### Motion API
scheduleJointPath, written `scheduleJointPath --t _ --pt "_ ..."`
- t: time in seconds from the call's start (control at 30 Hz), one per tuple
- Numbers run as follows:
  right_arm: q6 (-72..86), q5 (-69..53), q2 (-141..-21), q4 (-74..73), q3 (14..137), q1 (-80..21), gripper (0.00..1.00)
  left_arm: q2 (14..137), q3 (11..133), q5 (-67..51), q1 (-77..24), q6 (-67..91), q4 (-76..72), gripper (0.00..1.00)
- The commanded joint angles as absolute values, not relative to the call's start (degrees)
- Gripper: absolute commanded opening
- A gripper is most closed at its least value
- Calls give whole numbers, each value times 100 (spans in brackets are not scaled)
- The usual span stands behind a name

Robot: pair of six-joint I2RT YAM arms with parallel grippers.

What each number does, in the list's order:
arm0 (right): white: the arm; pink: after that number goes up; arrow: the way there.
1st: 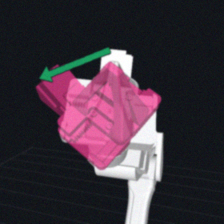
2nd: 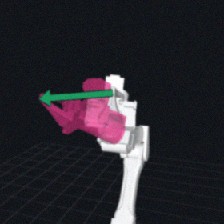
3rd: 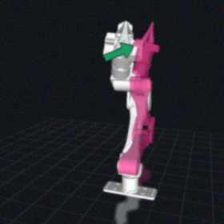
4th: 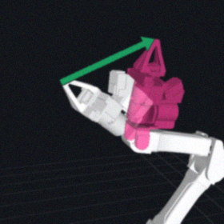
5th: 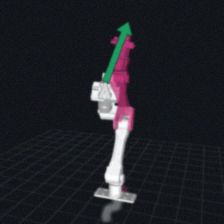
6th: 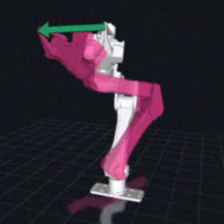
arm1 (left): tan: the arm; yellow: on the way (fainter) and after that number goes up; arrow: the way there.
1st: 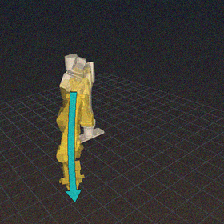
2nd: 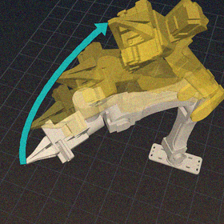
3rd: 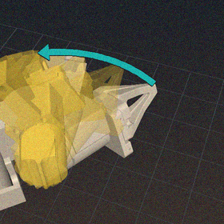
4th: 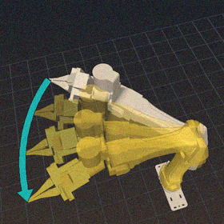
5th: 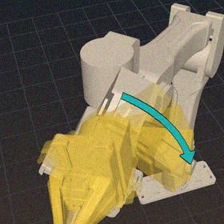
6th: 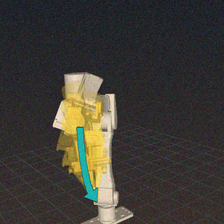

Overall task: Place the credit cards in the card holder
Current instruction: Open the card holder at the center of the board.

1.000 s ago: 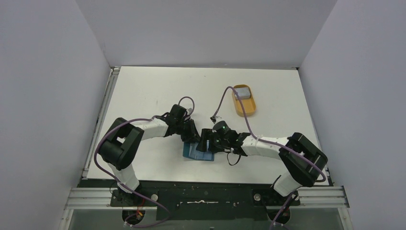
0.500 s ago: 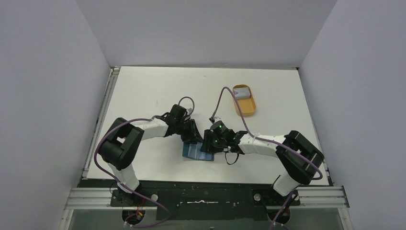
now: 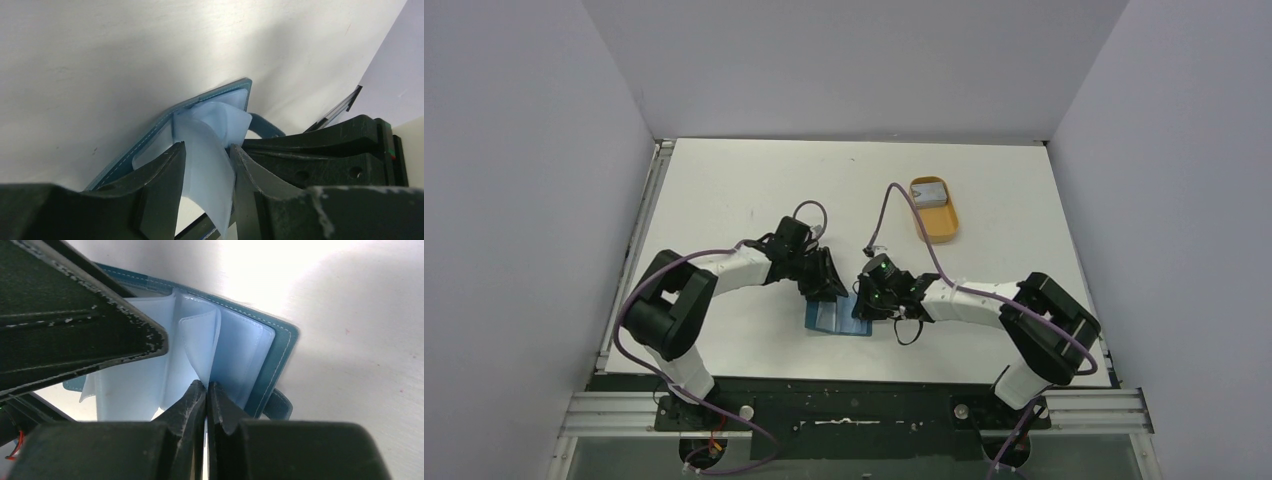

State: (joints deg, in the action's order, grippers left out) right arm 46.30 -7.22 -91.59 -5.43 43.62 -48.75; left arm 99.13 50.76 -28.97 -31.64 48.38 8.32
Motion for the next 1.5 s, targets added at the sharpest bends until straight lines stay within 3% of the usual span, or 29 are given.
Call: scheduleJointPath --t 0.0,0.53,0.77,0.97,1.47 --pt "4636 -207 -8967 -1088 4302 -4843 0 9590 5258 -2687 -3120 4491 1307 36" --pt "4780 516 -8113 -1958 4035 -4883 0 8915 5541 -1679 -3170 4150 2204 28" --pt "4632 474 -8117 -2031 4254 -4883 0 7828 5282 -1937 -3565 4654 1262 32" --pt "4744 199 -8019 -1731 4386 -4869 0 8006 5181 -2532 -4011 5092 231 29" --pt "4834 -73 -7800 -2276 5027 -4760 0 7946 4726 -2502 -3932 5424 -455 27"
